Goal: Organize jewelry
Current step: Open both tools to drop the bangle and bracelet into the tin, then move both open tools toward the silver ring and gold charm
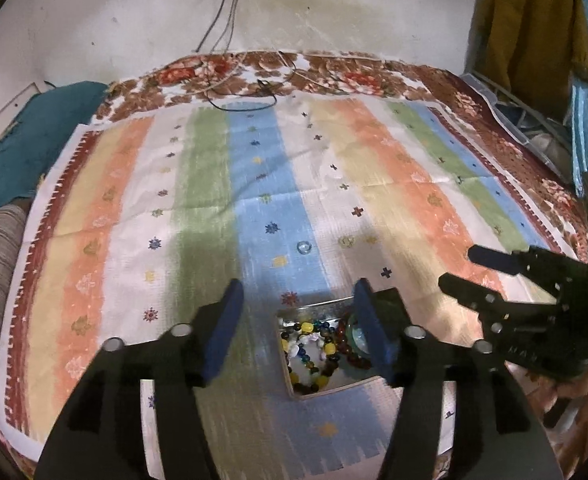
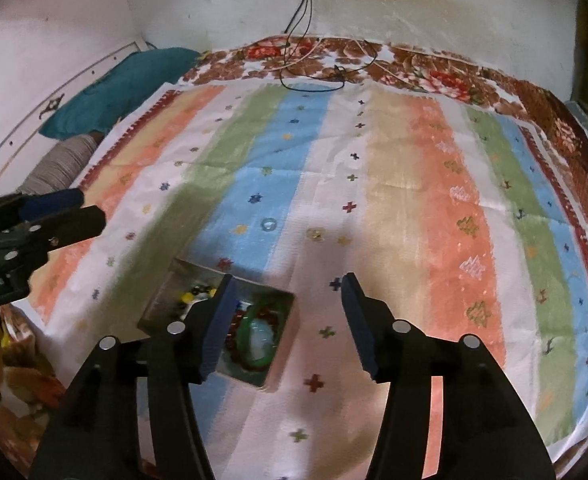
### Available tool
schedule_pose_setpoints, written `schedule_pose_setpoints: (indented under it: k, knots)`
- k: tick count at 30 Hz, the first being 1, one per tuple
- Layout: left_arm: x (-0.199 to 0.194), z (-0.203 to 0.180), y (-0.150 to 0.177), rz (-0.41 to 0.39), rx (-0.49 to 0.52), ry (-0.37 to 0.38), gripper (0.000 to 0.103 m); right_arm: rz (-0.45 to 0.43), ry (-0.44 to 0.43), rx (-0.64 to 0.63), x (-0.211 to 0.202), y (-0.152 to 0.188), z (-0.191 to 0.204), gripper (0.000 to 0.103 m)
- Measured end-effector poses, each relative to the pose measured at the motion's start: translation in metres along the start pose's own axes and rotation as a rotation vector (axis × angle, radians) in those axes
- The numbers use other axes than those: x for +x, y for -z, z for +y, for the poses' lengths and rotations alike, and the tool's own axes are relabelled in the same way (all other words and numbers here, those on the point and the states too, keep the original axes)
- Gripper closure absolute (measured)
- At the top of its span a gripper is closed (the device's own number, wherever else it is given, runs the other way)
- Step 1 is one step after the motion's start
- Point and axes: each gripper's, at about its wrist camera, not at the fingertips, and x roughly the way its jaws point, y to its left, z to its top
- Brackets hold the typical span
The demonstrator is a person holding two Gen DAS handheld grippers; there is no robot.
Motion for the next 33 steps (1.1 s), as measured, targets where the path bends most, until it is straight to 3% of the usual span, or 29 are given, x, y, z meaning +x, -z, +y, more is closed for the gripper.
schedule_pose_setpoints:
  k: [4,6,11,13,15,19,33]
  knots:
    - [0.011,0.011,-0.006,-0.014,-0.003,-0.046,0.042,0.03,0.014,-0.06,0.013,-0.005,-0.006,0.039]
    - [0.021,0.015,-0.009,-0.002,0.008,-0.052,0.035,0.031,0.021,-0.103,0.018,-0.007,-0.004,0.036]
    - [0.042,0.023,-0.011,0.025,0.033,-0.021,0.027,0.04,-0.012,-0.151,0.028,-0.013,-0.001,0.034]
    - [0.042,0.019,-0.013,-0.014,0.067,-0.061,0.026,0.051,-0.017,-0.172,0.034,-0.015,-0.004,0.034]
    - [0.038,0.012,-0.015,-0.06,0.119,-0.061,0.016,0.067,-0.025,-0.183,0.04,-0.016,-0.007,0.034]
    - [0.05,0.004,-0.017,-0.039,0.182,-0.067,0.015,0.094,-0.064,-0.191,0.05,-0.02,-0.012,0.034]
    - [0.093,0.009,-0.023,0.125,0.184,0.109,0.015,0.113,-0.198,-0.259,0.07,-0.031,-0.023,0.034]
